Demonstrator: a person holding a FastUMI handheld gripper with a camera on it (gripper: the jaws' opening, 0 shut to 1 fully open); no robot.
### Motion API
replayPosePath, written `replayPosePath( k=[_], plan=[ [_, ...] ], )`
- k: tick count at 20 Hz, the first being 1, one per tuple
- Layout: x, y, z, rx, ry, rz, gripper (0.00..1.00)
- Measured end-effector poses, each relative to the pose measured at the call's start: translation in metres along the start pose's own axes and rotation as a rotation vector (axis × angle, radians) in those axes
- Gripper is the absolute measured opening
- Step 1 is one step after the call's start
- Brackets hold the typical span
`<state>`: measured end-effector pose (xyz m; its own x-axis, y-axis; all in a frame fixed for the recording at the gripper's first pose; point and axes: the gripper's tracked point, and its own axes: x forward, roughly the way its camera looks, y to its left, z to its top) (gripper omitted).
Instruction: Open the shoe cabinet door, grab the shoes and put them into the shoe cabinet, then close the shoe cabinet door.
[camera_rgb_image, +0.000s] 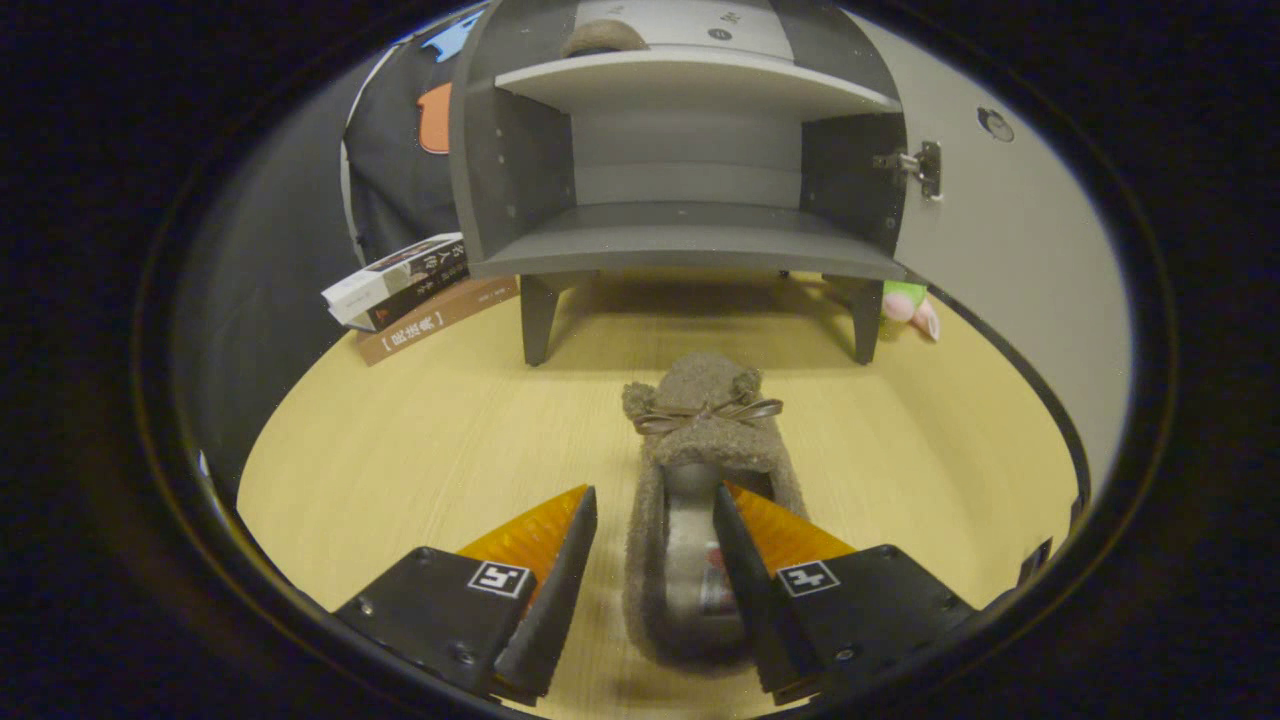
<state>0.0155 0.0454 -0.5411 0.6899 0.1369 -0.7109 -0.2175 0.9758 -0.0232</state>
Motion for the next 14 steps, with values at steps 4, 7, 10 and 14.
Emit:
replayPosePath(
  k=[4, 7, 10, 14],
  plan=[
    [0.015, -0.003, 0.005, -0.002, -0.024, 0.038, 0.33],
    [0.01, 0.0, 0.005, 0.001, -0.036, 0.065, 0.12],
    [-0.006, -0.003, 0.011, -0.009, -0.072, 0.096, 0.11],
    [-0.021, -0.007, 0.008, 0.01, -0.06, 0.103, 0.1]
  ],
)
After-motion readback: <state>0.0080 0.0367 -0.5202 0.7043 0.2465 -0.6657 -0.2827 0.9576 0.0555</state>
